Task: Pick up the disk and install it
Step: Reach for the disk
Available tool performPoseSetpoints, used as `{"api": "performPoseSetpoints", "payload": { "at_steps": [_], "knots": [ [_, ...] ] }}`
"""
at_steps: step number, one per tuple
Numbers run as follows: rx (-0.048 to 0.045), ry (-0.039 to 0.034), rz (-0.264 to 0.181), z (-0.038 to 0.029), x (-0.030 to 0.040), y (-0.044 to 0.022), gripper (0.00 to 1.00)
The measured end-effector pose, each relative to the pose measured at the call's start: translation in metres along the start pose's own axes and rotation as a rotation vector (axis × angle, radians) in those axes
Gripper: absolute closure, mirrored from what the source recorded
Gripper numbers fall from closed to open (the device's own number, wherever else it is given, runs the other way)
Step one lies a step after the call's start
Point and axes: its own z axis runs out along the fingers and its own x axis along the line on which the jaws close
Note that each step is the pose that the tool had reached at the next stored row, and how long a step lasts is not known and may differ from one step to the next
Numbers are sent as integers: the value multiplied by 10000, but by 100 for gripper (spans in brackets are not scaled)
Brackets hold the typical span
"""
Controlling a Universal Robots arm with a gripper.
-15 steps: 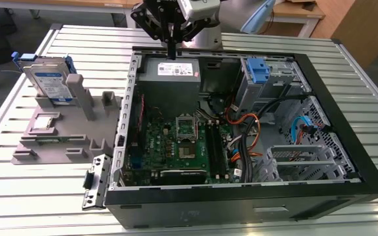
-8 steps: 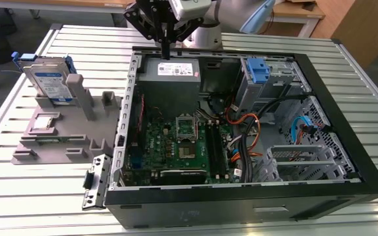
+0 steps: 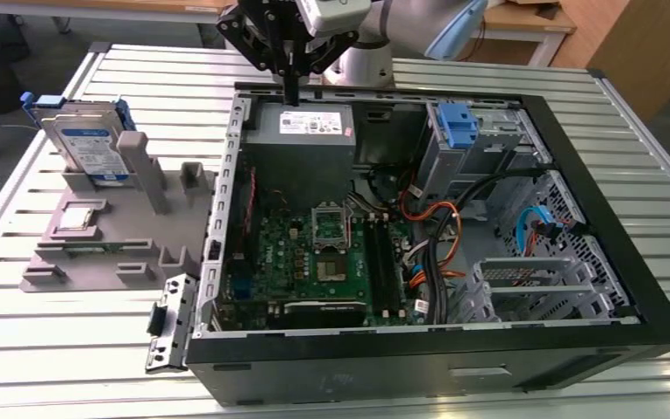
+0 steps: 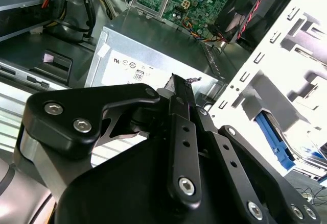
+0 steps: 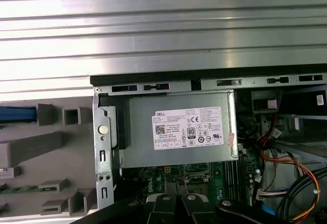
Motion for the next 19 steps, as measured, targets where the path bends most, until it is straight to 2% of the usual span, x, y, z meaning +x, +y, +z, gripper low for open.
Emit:
{"api": "performPoseSetpoints", "payload": {
  "at_steps": [5, 11, 19],
  "knots": [
    [-1, -1, 1, 0, 3, 0, 90],
    [0, 0, 0, 2, 59, -5, 90],
    [0, -1, 2, 1, 78, -6, 90]
  ]
}}
